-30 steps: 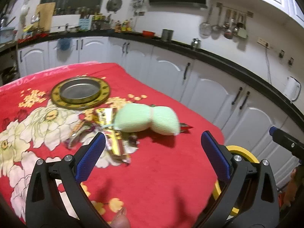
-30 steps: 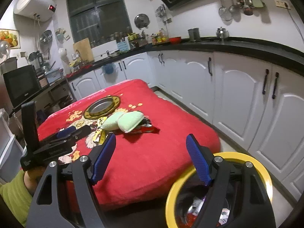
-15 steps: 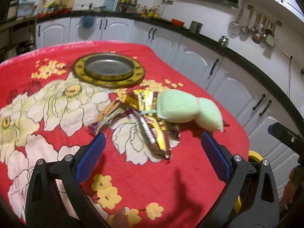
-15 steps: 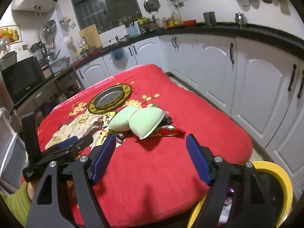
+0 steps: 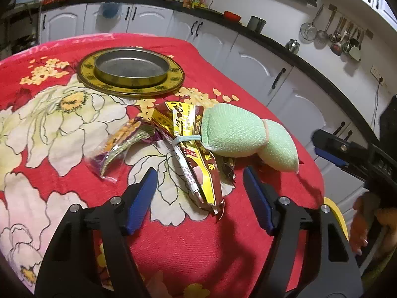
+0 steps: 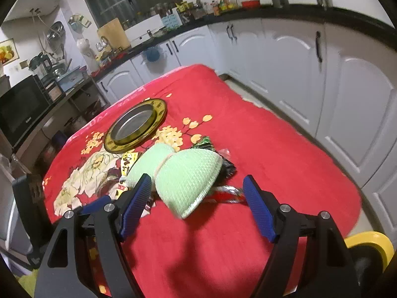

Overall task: Collect trash
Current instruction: 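Grasp the yellow snack wrapper with the left gripper while the right gripper grasps the green sponge, then carry the yellow wrapper and green sponge over the yellow bin, then open both grippers to drop the wrapper and sponge into the bin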

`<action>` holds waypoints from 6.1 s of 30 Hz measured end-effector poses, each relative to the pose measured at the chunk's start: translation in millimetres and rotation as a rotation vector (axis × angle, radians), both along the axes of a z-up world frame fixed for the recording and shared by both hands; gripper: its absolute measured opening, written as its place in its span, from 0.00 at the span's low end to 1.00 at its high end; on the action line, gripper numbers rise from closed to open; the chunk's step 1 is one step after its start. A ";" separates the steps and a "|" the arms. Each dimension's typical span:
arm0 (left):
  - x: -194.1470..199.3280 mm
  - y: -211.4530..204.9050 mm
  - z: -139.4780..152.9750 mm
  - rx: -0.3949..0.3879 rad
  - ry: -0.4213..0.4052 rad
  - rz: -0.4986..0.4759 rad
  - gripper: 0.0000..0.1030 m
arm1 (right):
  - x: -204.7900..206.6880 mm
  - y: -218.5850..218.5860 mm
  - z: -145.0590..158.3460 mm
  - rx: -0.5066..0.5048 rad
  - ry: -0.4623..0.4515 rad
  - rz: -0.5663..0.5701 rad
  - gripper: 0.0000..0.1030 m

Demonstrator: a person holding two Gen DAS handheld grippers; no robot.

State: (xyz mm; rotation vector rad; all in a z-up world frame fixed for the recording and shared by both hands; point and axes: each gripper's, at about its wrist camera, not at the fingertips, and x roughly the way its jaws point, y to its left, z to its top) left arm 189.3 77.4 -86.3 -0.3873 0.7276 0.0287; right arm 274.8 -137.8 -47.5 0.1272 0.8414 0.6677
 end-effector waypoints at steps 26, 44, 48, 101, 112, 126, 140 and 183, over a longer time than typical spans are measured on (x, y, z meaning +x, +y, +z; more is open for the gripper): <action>1.6 5.0 -15.8 -0.097 0.036 -0.020 0.20 | 10.3 8.1 -14.8 0.155 0.149 0.008 0.39; -33.7 -20.5 19.5 0.004 -0.068 -0.071 0.20 | -63.7 -42.4 19.4 0.157 -0.027 -0.031 0.29; -37.2 -24.1 26.5 0.012 -0.086 -0.076 0.20 | -76.7 -59.7 26.6 0.167 -0.051 -0.052 0.29; -73.1 -130.5 75.7 0.082 -0.191 -0.356 0.20 | -154.3 -216.9 54.3 0.135 -0.202 -0.363 0.28; -72.7 -156.9 75.2 0.076 -0.183 -0.420 0.20 | -165.5 -244.9 56.1 0.130 -0.232 -0.426 0.28; -70.3 -202.9 65.9 0.091 -0.147 -0.528 0.20 | -176.7 -283.6 46.2 0.115 -0.231 -0.505 0.28; -72.7 -264.8 34.6 0.111 -0.073 -0.693 0.20 | -188.9 -315.2 30.3 0.067 -0.229 -0.575 0.28; -44.1 -296.4 -30.3 0.007 0.134 -0.769 0.46 | -174.8 -319.5 -25.0 0.050 -0.084 -0.548 0.43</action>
